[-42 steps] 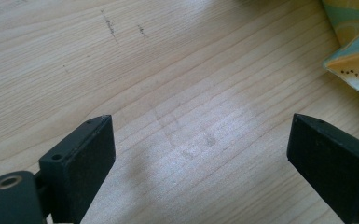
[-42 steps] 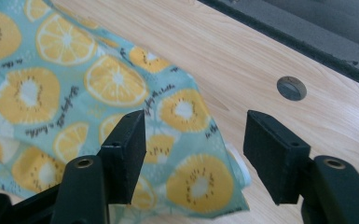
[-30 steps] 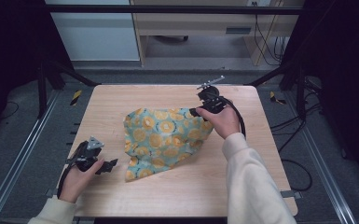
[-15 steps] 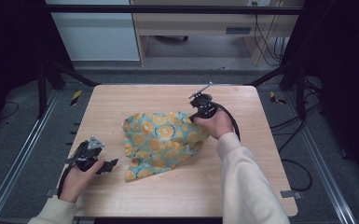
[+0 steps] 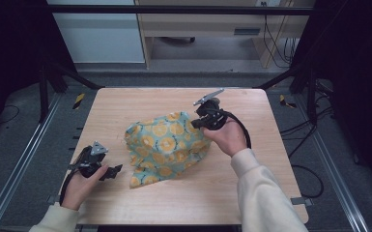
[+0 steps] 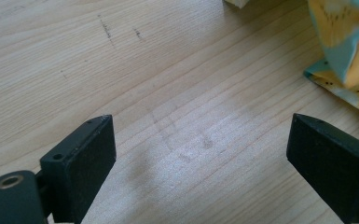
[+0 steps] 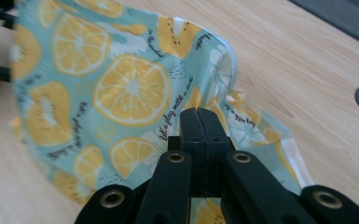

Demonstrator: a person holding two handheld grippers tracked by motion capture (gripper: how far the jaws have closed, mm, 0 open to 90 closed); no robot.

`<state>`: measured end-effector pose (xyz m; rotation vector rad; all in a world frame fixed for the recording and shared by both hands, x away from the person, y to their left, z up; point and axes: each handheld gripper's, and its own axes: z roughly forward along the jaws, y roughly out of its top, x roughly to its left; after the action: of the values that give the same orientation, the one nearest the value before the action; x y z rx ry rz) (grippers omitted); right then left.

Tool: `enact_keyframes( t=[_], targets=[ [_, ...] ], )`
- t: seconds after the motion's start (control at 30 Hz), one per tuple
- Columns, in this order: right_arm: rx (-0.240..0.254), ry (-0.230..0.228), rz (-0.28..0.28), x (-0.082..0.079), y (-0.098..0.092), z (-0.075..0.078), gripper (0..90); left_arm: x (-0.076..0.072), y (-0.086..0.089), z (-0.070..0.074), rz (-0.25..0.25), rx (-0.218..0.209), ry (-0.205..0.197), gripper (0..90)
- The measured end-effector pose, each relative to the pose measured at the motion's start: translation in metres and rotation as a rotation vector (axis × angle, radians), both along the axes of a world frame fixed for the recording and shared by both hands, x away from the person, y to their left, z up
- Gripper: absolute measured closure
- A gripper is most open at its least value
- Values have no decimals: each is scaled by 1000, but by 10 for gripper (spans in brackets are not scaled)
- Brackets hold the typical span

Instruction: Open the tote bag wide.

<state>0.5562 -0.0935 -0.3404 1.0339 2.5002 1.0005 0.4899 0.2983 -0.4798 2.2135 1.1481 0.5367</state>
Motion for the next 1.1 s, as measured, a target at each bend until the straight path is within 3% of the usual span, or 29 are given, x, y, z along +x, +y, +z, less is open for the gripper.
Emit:
enact_keyframes(
  t=[0.03,0.07,0.13,0.27,0.4,0.5,0.6,0.63,0.67,0.8,0.93,1.0,1.1],
  targets=[
    [0,0,0,0,0,0,900,0,0,0,0,0,0,79],
    [14,-21,27,-16,-1,5,900,0,0,1,2,-2,-6,80],
    [20,-30,38,-21,-1,6,900,-1,1,3,2,-3,-15,83],
    [46,-60,84,-57,-5,5,900,-3,2,10,-3,-15,-35,122],
    [71,-71,107,-76,-9,1,900,-6,0,27,-12,-36,-85,158],
    [73,-68,118,-82,-10,0,900,-6,-2,36,-23,-42,-96,169],
    [63,-67,129,-87,-10,-1,900,-4,-7,57,-50,-58,-123,209],
    [63,-67,129,-87,-10,-1,900,-4,-7,57,-50,-58,-123,215],
    [59,-63,132,-88,-9,-2,900,-3,-11,68,-65,-51,-137,223],
    [42,-57,144,-93,-6,-7,900,3,-20,84,-89,-52,-155,234],
    [47,-51,151,-97,-5,-12,900,10,-29,89,-116,-56,-139,234],
    [41,-41,165,-101,-4,-17,900,21,-39,86,-142,-23,-113,220],
    [37,-34,166,-103,-4,-20,900,29,-44,82,-142,-20,-94,203]
  ],
)
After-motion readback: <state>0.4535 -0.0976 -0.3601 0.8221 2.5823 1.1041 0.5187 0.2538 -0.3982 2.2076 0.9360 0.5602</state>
